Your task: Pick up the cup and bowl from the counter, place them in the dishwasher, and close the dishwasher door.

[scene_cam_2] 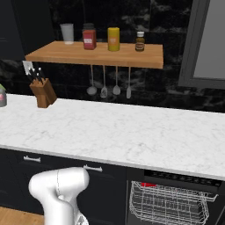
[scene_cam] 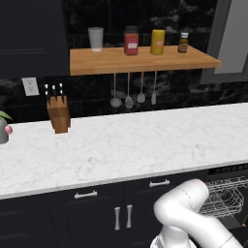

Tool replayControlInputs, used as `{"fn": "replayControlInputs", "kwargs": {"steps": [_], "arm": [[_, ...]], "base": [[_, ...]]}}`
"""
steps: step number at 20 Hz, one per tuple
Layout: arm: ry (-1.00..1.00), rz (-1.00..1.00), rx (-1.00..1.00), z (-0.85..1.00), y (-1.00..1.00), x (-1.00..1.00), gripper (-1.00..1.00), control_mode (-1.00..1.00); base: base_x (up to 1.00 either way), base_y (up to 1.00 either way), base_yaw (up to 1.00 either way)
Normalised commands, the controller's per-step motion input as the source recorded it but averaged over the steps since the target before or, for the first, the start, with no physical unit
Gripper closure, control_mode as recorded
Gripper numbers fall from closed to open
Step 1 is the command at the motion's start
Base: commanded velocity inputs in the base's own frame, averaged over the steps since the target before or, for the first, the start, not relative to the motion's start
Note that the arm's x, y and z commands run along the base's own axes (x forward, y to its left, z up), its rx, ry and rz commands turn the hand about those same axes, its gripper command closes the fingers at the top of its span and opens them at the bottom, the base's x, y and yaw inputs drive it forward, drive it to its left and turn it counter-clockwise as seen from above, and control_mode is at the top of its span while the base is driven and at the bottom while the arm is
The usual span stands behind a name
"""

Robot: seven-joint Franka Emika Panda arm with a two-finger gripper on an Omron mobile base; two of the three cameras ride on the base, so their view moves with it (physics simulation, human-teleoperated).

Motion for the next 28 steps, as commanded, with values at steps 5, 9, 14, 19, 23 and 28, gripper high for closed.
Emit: {"fn": "replayControlInputs", "kwargs": {"steps": [5, 9, 14, 19, 23, 28], "arm": [[-0.03, -0.07, 0.00, -1.00, 0.89, 0.94, -1.00, -1.00], [-0.14, -0.13, -0.01, -0.78, 0.82, 0.81, -1.00, -1.00], [-0.36, -0.20, -0.07, -0.04, 0.94, 1.00, -1.00, -1.00], [-0.39, -0.17, -0.07, 0.01, 1.00, 1.00, -1.00, -1.00], [-0.41, -0.17, -0.07, 0.00, 0.97, 1.00, -1.00, -1.00], [-0.40, -0.16, -0.08, 0.00, 0.95, 1.00, -1.00, -1.00]], "base": [[0.00, 0.00, 0.00], [0.00, 0.00, 0.00], [0.00, 0.00, 0.00], [0.00, 0.00, 0.00], [0.00, 0.00, 0.00], [0.00, 0.00, 0.00]]}}
